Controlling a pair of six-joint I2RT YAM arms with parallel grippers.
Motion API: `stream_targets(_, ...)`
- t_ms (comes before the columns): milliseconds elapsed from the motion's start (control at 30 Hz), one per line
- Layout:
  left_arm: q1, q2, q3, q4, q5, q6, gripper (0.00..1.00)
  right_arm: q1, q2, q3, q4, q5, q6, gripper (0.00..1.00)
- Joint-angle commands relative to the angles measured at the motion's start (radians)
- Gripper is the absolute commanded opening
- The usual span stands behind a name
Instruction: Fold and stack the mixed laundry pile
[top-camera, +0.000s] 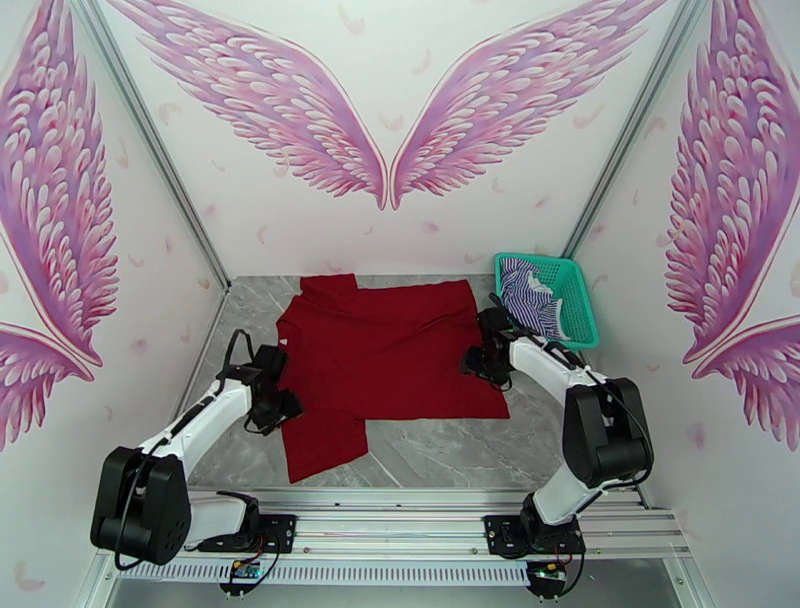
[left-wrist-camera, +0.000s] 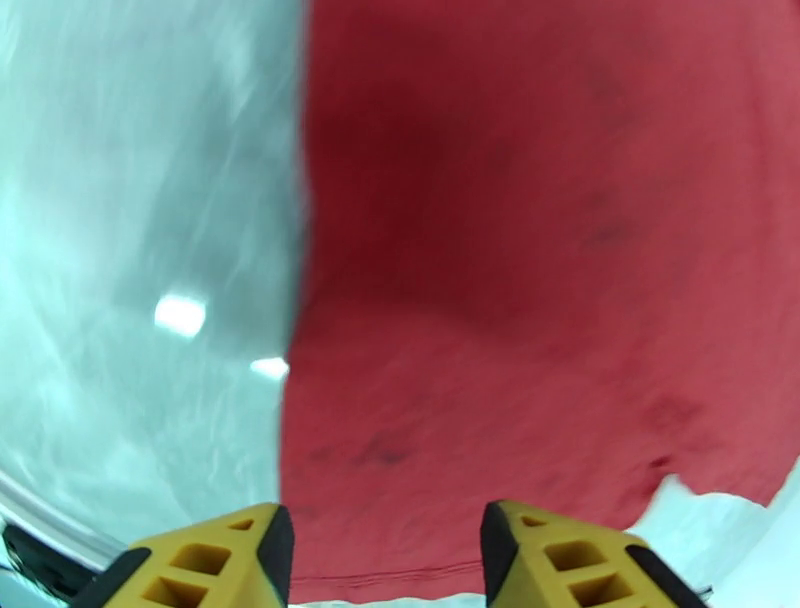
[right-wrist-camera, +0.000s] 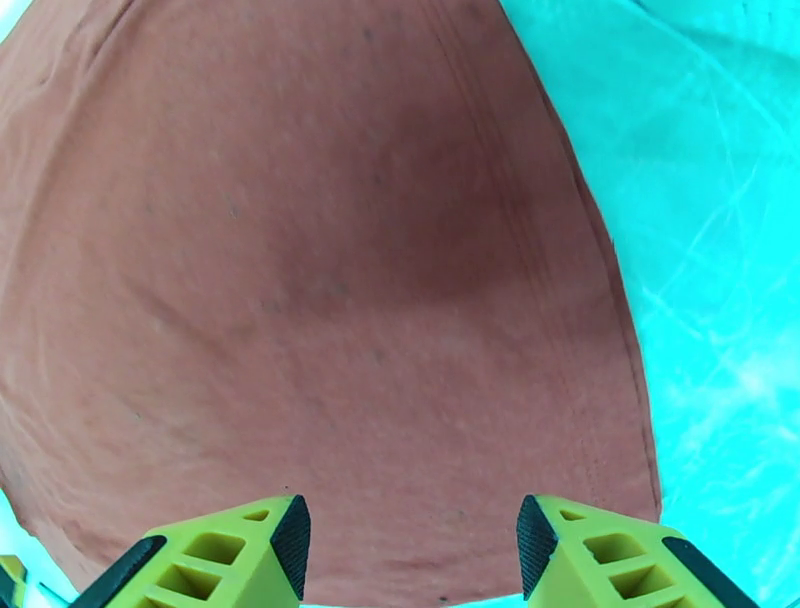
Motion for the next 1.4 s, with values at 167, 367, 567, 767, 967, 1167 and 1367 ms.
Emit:
stream_targets(167,-0.034,-0.020,-0.149,0.133,0.006,-0.099,0.56,-0.033,-0.104,-0.104,0.038,-0.027,0.021,0.61)
stream_targets(367,-0.080,0.020,-0.200,0.214,0.007,-0.125,0.41,-0.059,-0.147,-0.138,0.022,-0.033,0.030,0.61)
stream_targets(567,-0.097,-0.043,-0.188,0.239,-0.047,-0.107,0.02,-0.146,-0.230,-0.215,-0.029,-0.052,0.038,0.61)
stream_targets(767,-0.079,-0.150,-0.197,0.233,-0.073,-0.072,0.00,-0.283,-0.260,-0.328,0.009,-0.150,0.116,0.57)
stream_targets(967,-0.060,-0.143,-0.163,0.175,-0.048,-0.008,0.00,-0.313,-0.192,-0.392,0.131,-0.224,0.258,0.48)
stream_targets(1167,-0.049,-0.185,-0.152,0.055,-0.049,-0.007,0.00,-0.314,-0.187,-0.419,0.152,-0.213,0.310,0.38)
stream_targets(1367,-0.049,-0.251,-0.125,-0.013,-0.018,-0.024,0.00,-0.313,-0.216,-0.415,0.097,-0.148,0.284,0.21)
